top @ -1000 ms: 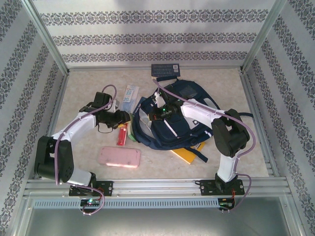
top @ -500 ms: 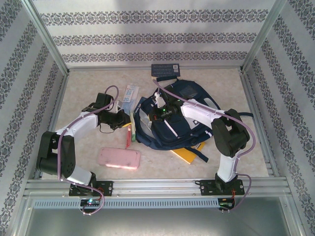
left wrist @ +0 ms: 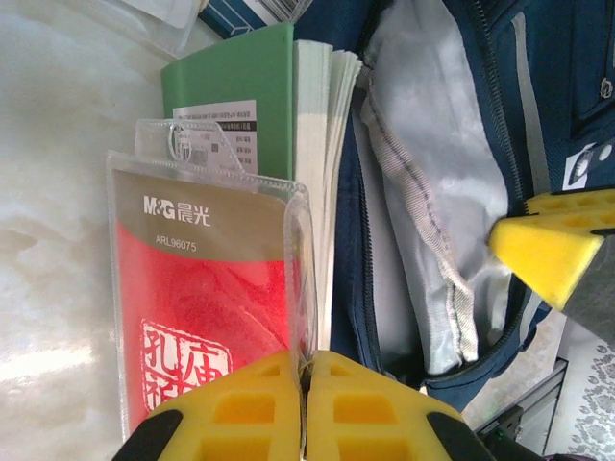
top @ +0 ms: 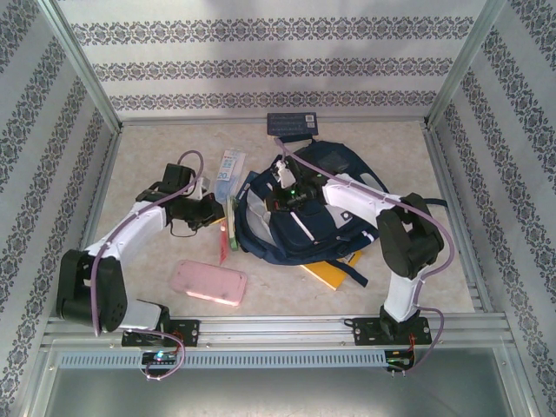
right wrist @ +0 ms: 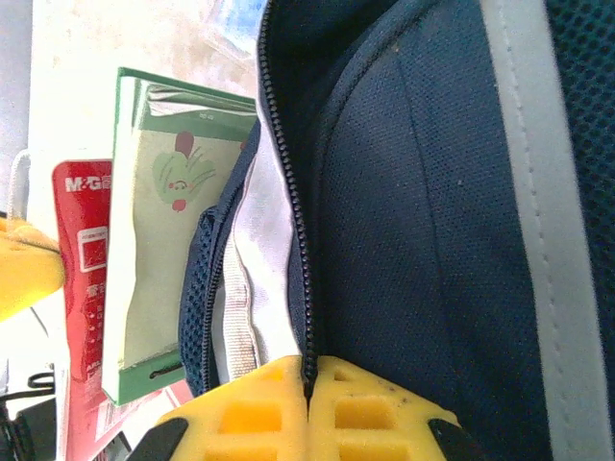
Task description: Pack the student bag
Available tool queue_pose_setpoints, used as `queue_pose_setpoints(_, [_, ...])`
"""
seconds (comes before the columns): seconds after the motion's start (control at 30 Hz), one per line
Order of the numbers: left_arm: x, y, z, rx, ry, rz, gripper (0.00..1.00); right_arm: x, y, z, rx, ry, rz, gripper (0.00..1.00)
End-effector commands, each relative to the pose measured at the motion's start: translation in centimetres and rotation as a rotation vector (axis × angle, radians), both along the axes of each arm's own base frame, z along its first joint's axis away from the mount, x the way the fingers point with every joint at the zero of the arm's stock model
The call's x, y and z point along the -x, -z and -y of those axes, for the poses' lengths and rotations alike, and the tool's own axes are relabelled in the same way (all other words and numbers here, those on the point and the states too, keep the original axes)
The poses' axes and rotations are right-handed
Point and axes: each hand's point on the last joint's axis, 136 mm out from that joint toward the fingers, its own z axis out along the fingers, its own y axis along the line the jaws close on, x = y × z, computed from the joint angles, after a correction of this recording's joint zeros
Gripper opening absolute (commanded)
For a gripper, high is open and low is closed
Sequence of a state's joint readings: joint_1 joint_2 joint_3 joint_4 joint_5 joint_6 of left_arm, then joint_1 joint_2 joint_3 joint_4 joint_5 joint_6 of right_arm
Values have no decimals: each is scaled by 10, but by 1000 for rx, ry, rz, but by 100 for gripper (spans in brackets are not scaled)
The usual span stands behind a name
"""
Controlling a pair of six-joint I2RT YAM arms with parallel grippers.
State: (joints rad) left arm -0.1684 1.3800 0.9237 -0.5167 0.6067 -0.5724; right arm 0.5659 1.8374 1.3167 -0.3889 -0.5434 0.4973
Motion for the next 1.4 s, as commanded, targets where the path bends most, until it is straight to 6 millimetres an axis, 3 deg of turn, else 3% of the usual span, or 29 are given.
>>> queue_pose_setpoints(0.0, [4, -21, -6, -46, 12, 45, 7, -8, -30, 18, -10, 41, 67, 0])
queue_pose_setpoints(0.3, [3, -61, -22, -139, -9, 148, 8, -11, -86, 47, -61, 113, 146, 0])
queue_pose_setpoints(0.47, [-9, -97, -7, -30, -18, 223, 9, -12, -126, 59, -125, 143, 186, 0])
queue_pose_setpoints(0.63, [-29, -123, 30, 62, 22, 276, 9, -17, -180, 76, -214, 199, 241, 0])
queue_pose_setpoints(0.83, [-63, -124, 91, 155, 85, 281, 8, -23, -226, 87, -311, 245, 260, 0])
queue_pose_setpoints(1.13, [-135, -98, 168, 332, 63, 263, 8, -24, -243, 94, -430, 286, 216, 0])
queue_pose_setpoints(1.37, [-158, -83, 230, 396, 86, 272, 8, -26, -248, 95, -474, 324, 208, 0])
